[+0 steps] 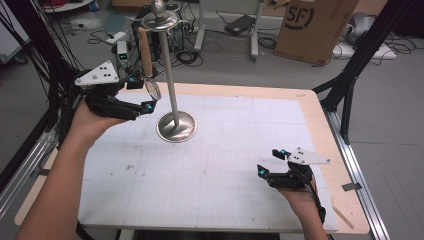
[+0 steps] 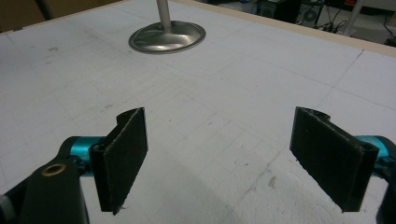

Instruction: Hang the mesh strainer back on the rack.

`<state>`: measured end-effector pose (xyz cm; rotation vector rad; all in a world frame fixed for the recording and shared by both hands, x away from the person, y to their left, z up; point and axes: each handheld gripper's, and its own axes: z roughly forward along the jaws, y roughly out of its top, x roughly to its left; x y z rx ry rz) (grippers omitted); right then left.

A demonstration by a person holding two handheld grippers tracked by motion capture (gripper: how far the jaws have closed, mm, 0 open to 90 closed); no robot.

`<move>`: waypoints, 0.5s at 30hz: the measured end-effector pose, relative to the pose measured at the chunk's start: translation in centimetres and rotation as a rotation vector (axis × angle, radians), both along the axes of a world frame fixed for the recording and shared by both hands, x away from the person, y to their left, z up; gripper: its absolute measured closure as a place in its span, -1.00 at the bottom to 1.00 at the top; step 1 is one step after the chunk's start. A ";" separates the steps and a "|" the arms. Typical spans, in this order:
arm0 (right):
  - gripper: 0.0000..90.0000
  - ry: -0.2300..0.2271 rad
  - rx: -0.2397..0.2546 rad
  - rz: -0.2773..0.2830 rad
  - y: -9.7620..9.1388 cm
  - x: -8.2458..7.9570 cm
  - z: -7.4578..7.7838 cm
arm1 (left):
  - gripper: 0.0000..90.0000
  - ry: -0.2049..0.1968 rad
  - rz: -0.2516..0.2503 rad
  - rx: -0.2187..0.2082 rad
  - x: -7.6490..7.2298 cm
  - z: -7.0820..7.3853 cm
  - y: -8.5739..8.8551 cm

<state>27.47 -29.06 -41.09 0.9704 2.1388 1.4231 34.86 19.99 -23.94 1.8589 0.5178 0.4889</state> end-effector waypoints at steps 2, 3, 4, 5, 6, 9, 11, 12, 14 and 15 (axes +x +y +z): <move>-0.59 -0.002 -0.002 0.003 0.0 0.0 0.0 | -0.51 0.001 -0.014 0.004 -0.1 -0.3 -0.2; -0.59 0.000 -0.002 0.002 0.0 0.0 0.0 | -0.51 0.004 -0.021 0.002 -0.1 -0.5 -0.3; -0.59 -0.001 -0.002 0.004 0.0 0.0 0.0 | -0.52 0.006 -0.025 0.001 -0.2 -0.6 -0.3; -0.59 -0.002 -0.002 0.003 0.0 0.0 0.0 | -0.52 0.006 -0.030 0.001 -0.2 -0.8 -0.4; -0.59 0.000 0.000 0.002 0.0 0.0 0.0 | -0.52 0.006 -0.035 0.000 -0.2 -1.0 -0.4; -0.59 -0.001 0.000 0.000 0.0 0.0 0.0 | -0.52 0.011 -0.039 -0.011 -0.3 -1.7 -0.5; -0.59 0.003 0.003 -0.001 -0.1 0.0 0.0 | -0.53 0.017 -0.035 -0.008 -0.3 -2.2 -0.5; -0.59 0.001 0.003 -0.001 -0.1 0.0 0.0 | -0.53 0.019 -0.032 -0.005 -0.3 -2.4 -0.5; -0.59 -0.002 -0.003 -0.001 -0.1 0.0 0.0 | -0.53 0.020 -0.029 -0.010 -0.3 -2.8 -0.5; -0.59 0.001 -0.002 0.000 0.0 0.0 0.0 | -0.54 0.020 -0.026 -0.009 -0.4 -3.0 -0.5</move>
